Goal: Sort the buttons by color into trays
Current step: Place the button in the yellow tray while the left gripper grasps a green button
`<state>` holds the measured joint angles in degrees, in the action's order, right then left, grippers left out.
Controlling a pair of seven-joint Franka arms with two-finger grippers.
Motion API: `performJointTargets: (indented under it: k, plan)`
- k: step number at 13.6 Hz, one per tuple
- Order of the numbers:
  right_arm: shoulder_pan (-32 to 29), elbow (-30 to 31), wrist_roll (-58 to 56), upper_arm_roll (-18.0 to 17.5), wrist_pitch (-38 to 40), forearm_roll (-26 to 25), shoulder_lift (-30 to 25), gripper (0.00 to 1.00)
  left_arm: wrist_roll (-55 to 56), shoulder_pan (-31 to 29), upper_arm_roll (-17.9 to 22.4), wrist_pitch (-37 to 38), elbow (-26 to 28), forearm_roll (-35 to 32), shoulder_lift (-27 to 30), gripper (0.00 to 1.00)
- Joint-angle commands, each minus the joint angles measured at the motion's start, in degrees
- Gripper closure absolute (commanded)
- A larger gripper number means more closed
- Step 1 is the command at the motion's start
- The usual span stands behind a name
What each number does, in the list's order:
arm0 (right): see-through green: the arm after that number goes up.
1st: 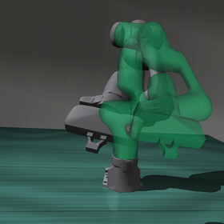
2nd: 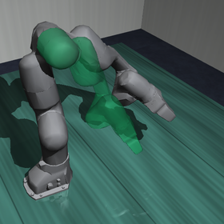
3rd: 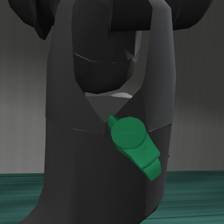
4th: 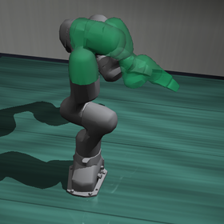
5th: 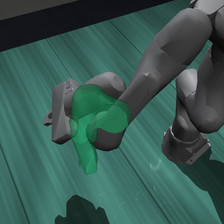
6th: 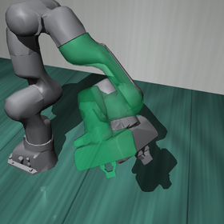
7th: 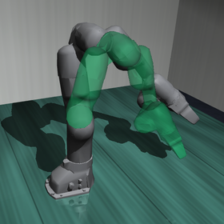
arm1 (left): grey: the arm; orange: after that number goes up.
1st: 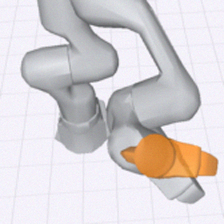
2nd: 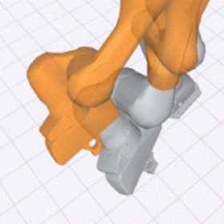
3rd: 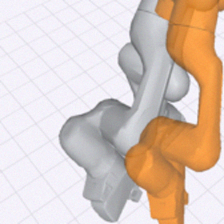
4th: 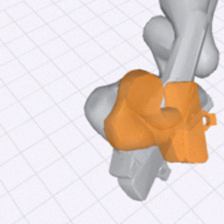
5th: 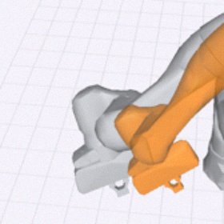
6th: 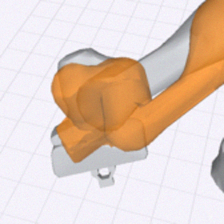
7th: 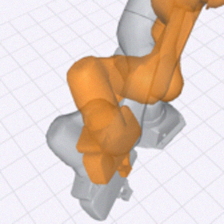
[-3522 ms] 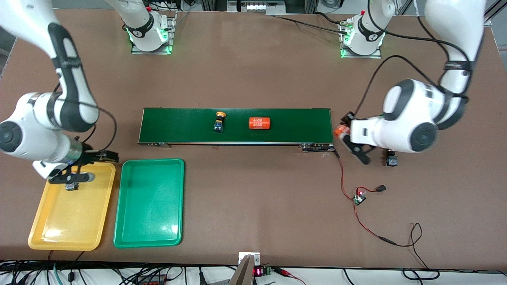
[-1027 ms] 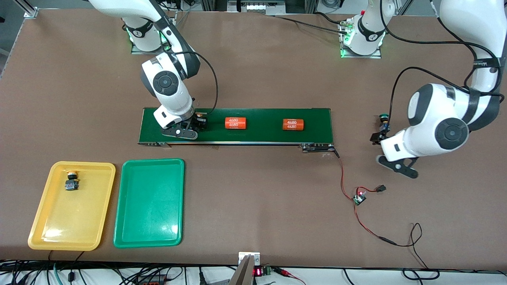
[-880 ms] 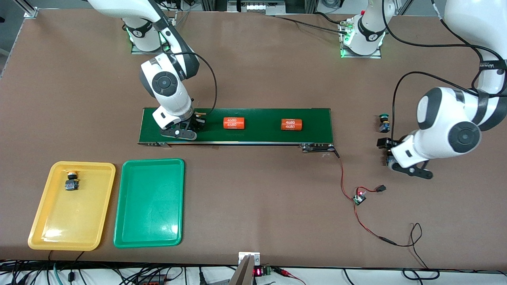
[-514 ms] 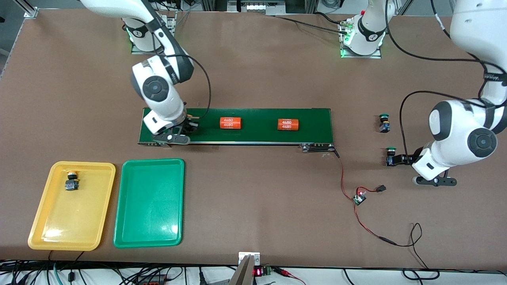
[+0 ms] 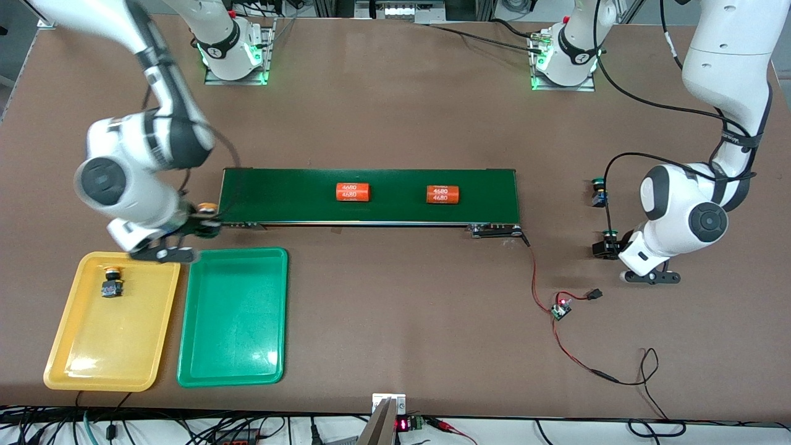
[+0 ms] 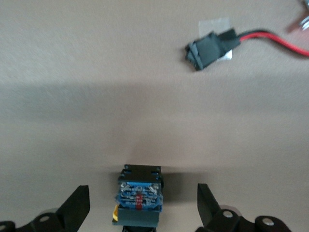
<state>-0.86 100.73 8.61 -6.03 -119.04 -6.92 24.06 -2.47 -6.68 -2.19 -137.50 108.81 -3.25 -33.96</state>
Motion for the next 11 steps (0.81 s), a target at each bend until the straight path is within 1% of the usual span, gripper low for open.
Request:
performJointTargets:
  k: [1,2,3,5,6,8,11]
  plan:
    - [-6.9,-4.8,-10.8,-1.1,0.0,-0.3,6.2,0.96,-0.2,0.5,0.5,-0.8,0.6,0.6,0.1,0.31]
    - [-7.9,-6.2,-13.6,-0.5,-1.0,-0.3,7.8,0.96,-0.3,0.5,0.5,-0.8,0.5,0.4,0.1,0.50]
    - [-8.7,-7.2,-16.1,0.4,-2.4,-0.4,9.4,0.96,-0.3,0.5,0.5,-0.8,0.4,0.4,0.1,0.62]
    - [-10.0,-8.4,-21.0,1.5,-7.1,-0.4,12.0,0.96,-0.2,0.5,0.5,-0.7,0.3,0.4,0.1,0.74]
    - [-10.6,-8.5,-22.5,1.9,-10.1,-0.5,13.1,0.96,0.2,0.5,0.5,-0.6,0.2,0.4,0.2,0.77]
    - [-11.1,-9.1,-25.1,2.6,-14.2,-0.5,15.0,0.96,0.7,0.5,0.5,0.1,-0.3,0.4,1.8,0.79]
    - [-11.6,-11.9,-27.1,3.7,-16.5,-0.5,17.8,0.96,0.8,0.6,-0.9,6.5,-1.1,0.4,5.7,0.79]
